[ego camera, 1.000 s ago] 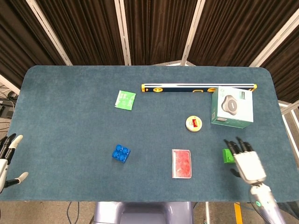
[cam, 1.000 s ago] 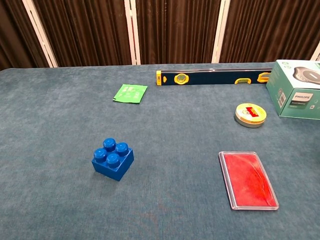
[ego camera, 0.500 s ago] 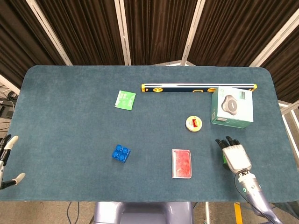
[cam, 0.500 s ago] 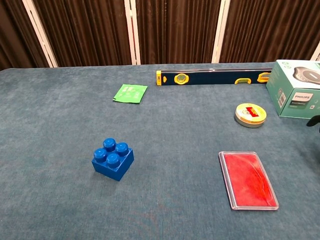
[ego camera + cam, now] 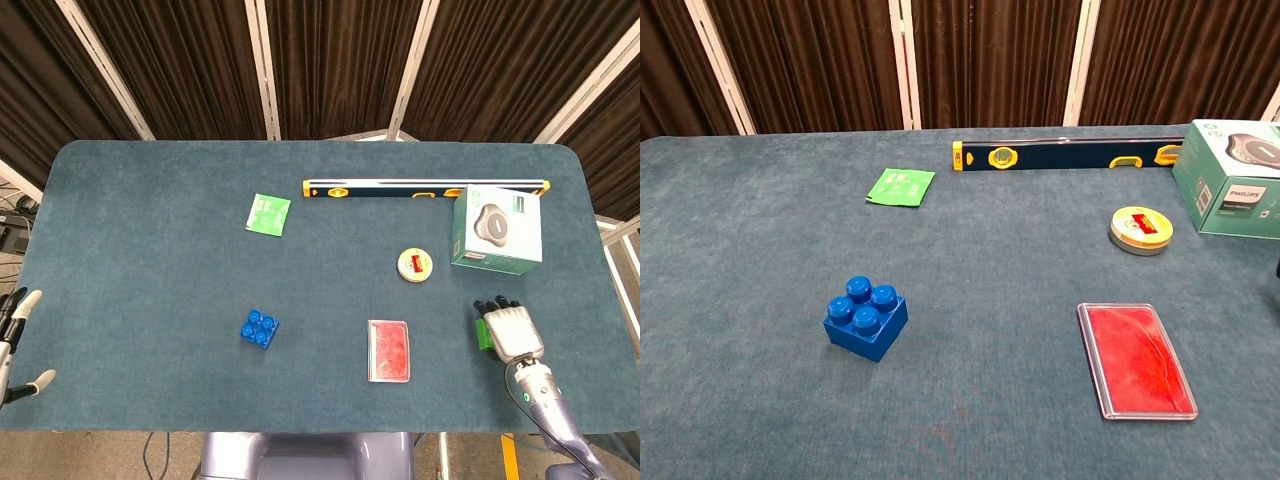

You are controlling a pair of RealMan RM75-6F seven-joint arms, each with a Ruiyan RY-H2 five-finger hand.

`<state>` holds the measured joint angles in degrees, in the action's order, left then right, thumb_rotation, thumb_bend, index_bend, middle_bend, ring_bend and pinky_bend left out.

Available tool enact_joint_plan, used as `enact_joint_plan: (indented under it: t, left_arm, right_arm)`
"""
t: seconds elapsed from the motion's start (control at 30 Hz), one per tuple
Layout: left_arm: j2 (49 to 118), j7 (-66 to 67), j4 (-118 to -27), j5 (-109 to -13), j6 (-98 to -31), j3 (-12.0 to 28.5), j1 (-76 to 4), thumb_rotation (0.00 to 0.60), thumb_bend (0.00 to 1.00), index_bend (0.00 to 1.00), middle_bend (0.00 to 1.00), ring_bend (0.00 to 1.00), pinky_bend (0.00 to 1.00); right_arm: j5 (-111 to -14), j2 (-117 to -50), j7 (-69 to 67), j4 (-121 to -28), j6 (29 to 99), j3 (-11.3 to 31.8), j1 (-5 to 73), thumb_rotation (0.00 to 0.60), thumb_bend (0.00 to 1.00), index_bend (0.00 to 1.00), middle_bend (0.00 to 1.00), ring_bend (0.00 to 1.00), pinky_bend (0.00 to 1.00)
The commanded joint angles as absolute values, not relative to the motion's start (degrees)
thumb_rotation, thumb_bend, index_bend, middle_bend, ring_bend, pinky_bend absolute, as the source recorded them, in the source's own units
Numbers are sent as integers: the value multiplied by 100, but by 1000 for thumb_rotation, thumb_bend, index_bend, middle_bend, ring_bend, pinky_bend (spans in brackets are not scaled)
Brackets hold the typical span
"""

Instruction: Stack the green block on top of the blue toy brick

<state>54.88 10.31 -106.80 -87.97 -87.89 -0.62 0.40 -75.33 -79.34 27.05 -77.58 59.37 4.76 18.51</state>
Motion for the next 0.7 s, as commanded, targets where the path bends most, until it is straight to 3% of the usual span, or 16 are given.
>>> enact_joint_plan:
  t: [0.03,0.23,0.47,0.7]
  left_arm:
    - [5482,1024,-10678,-8802,-8771,-66,31,600,0,0,0,0,0]
    - [5457,997,-10696,-8815,-8756,-78,24,600,0,0,0,0,0]
    - [5408,886,-10695,-8884,-8808,-95,43,600,0,0,0,0,0]
    - [5389,858,-10693,-8838,-8780,-96,42,600,0,0,0,0,0]
  right_arm:
    - [-7552,-7886,2720,-7792,6007,493,1875,600,295,408,510,401,548]
    - [-7892,-7773,2815,-7940,6248,373,1928,600,361,434,534,432,578]
    - [-9435,-7202,2882,-8779,6725,105,2297,600,373,435,535,432,579]
    - [-10395,-6836,3310,-9872,6133,124,3076,600,404,435,535,431,579]
